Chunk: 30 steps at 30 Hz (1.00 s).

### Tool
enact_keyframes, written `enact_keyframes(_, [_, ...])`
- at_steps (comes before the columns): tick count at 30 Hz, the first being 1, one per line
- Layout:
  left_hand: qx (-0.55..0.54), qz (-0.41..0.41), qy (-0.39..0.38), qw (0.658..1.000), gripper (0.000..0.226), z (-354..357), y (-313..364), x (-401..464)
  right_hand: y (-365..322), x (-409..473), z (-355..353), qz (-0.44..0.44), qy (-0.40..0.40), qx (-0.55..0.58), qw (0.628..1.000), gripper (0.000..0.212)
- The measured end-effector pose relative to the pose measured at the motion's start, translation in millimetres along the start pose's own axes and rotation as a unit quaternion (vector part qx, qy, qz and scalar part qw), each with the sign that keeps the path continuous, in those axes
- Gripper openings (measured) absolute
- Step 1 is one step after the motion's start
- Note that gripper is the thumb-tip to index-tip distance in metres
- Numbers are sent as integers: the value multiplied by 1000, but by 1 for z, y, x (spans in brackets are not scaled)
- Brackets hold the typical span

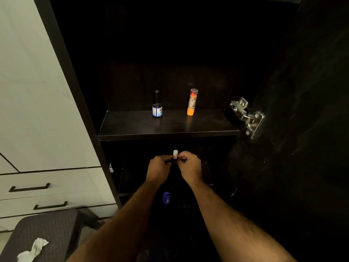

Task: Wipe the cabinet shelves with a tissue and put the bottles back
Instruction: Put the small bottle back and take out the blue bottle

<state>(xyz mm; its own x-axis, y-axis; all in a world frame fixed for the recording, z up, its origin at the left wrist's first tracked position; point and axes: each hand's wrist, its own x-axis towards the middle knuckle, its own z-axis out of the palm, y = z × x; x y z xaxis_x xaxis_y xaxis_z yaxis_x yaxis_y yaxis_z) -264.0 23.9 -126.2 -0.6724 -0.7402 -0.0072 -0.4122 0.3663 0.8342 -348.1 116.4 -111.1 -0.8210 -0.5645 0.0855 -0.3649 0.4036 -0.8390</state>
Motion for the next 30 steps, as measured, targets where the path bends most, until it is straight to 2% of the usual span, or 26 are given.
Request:
enact_keyframes(14, [35, -11, -26, 999, 41, 6, -12, 0, 12, 1, 11, 1, -27, -39, 999, 22])
enact_keyframes(30, [76, -14, -28, 997, 38, 6, -11, -8, 20, -3, 19, 2, -40, -22, 999, 18])
